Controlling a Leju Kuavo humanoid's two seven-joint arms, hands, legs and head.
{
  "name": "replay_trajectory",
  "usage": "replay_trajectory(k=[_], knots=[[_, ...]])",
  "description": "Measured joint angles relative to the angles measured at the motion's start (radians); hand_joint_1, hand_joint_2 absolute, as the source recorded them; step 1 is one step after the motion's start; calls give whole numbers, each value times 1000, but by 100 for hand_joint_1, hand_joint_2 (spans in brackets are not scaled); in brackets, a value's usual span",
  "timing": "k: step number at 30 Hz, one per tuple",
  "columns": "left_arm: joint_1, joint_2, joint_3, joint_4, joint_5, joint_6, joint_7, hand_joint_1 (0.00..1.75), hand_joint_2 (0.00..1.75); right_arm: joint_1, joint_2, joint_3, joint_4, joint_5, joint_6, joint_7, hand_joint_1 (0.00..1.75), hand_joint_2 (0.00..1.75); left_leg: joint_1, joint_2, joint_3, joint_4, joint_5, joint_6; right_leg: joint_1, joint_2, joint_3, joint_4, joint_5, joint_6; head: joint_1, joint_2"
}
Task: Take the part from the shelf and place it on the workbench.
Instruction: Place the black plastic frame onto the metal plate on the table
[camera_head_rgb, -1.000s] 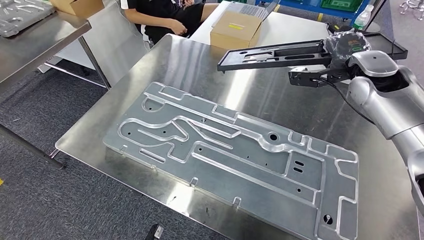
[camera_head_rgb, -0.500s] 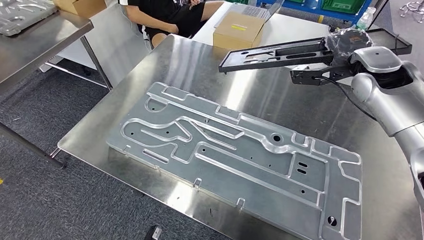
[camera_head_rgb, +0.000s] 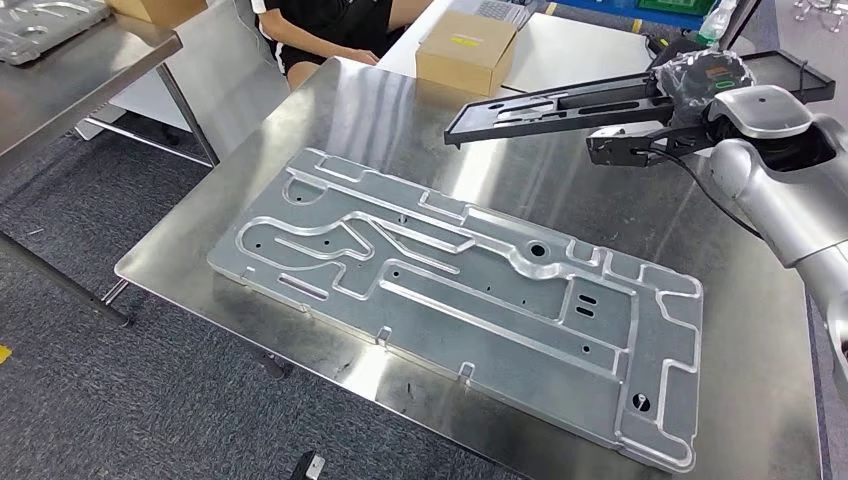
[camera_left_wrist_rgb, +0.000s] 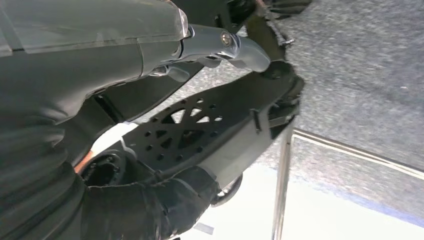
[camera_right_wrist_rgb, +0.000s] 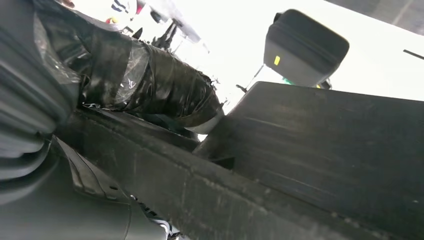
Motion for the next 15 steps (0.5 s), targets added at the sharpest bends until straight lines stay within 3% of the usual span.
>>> replay_trajectory(k=[3,4,6,8,9,10,11,13,15], knots=[[3,2,0,0,0,1,-3,0,175,0,-5,0,0,2,1,-1,175,175,-3,2,-6,-14,24,15,-4,1,-2,-10,19,19,0,0],[3,2,0,0,0,1,-3,0,175,0,-6,0,1,3,1,-2,175,175,-2,4,-9,-19,39,21,-6,1,-8,-3,8,23,1,0],[2,2,0,0,0,1,-2,0,175,-1,-9,0,2,4,1,-3,175,175,0,8,-20,-28,62,30,-7,1,-37,73,-61,28,2,0],[3,1,1,0,0,4,3,0,175,1,-10,1,4,5,1,-4,175,175,-2,10,-39,-27,73,34,-7,0,-78,204,-139,34,2,0],[4,1,1,0,0,8,9,0,175,3,-10,1,5,5,1,-5,175,175,-3,10,-48,-25,76,34,-7,0,-86,249,-156,36,2,0],[5,1,2,0,0,12,15,0,175,5,-10,2,7,5,1,-6,175,175,-3,11,-56,-23,80,33,-7,-1,-76,259,-157,36,2,0],[6,1,4,0,-1,16,20,0,175,6,-10,2,7,5,0,-6,175,175,-3,11,-61,-20,82,33,-7,-1,-47,228,-142,35,2,0],[6,1,6,0,-1,20,25,0,175,5,-10,2,8,5,-1,-7,175,175,-3,11,-68,-14,84,29,-6,-3,43,101,-106,27,2,0],[5,1,8,0,-1,23,27,0,175,3,-9,2,8,5,-2,-8,175,175,-5,11,-75,-9,86,22,0,-4,95,13,-95,17,2,0]])
